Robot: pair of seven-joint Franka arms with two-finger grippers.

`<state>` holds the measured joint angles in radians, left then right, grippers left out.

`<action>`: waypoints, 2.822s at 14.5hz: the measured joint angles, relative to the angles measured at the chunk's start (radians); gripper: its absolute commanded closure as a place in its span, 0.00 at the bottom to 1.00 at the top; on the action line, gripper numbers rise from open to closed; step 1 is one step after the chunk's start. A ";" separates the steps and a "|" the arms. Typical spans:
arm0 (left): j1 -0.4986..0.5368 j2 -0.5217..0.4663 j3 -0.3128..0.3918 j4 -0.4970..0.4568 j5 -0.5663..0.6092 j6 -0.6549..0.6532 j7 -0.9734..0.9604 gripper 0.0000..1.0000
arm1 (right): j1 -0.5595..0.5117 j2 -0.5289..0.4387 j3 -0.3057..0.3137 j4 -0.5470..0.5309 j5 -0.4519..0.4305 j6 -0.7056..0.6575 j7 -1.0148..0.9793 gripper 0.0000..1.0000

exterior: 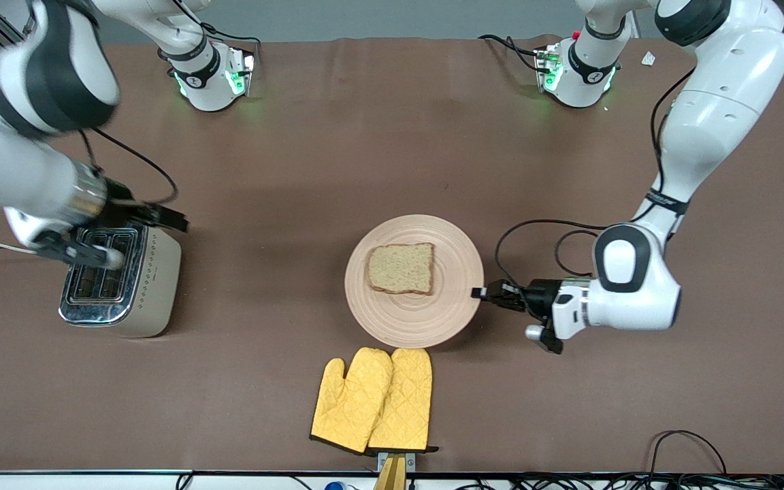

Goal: Move plate and put bread in toaster
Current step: 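Push the plate further with the left gripper while the right gripper reaches the bread, then grasp the bread slice with the right gripper while the left gripper withdraws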

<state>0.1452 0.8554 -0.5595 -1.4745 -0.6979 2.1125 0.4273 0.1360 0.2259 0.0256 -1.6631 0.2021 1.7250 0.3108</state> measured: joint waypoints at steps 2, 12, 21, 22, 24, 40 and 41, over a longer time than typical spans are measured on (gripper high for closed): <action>-0.042 0.021 0.000 -0.012 -0.019 0.061 0.000 0.99 | 0.018 0.085 0.000 -0.003 0.056 0.057 0.001 0.00; -0.122 0.126 0.004 -0.102 -0.317 0.241 0.307 0.01 | 0.159 0.191 0.000 0.001 0.128 0.193 0.236 0.00; 0.026 0.005 0.015 -0.079 -0.215 0.169 0.153 0.00 | 0.332 0.334 -0.004 -0.042 0.010 0.405 0.327 0.04; 0.067 -0.023 0.015 -0.077 -0.164 0.113 0.128 0.00 | 0.340 0.351 -0.004 -0.042 0.009 0.425 0.327 0.09; 0.157 -0.086 0.015 -0.072 -0.067 -0.018 0.065 0.00 | 0.351 0.375 -0.004 -0.041 0.009 0.452 0.327 0.26; 0.293 -0.594 -0.016 -0.018 0.577 -0.434 -0.440 0.00 | 0.396 0.414 -0.004 -0.024 0.010 0.474 0.334 0.63; 0.293 -0.616 -0.022 -0.012 0.598 -0.459 -0.462 0.00 | 0.396 0.414 -0.004 -0.023 0.010 0.475 0.334 0.71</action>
<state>0.4382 0.2394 -0.5817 -1.4866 -0.1002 1.6530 -0.0346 0.5321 0.6398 0.0215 -1.6865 0.2124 2.1999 0.6443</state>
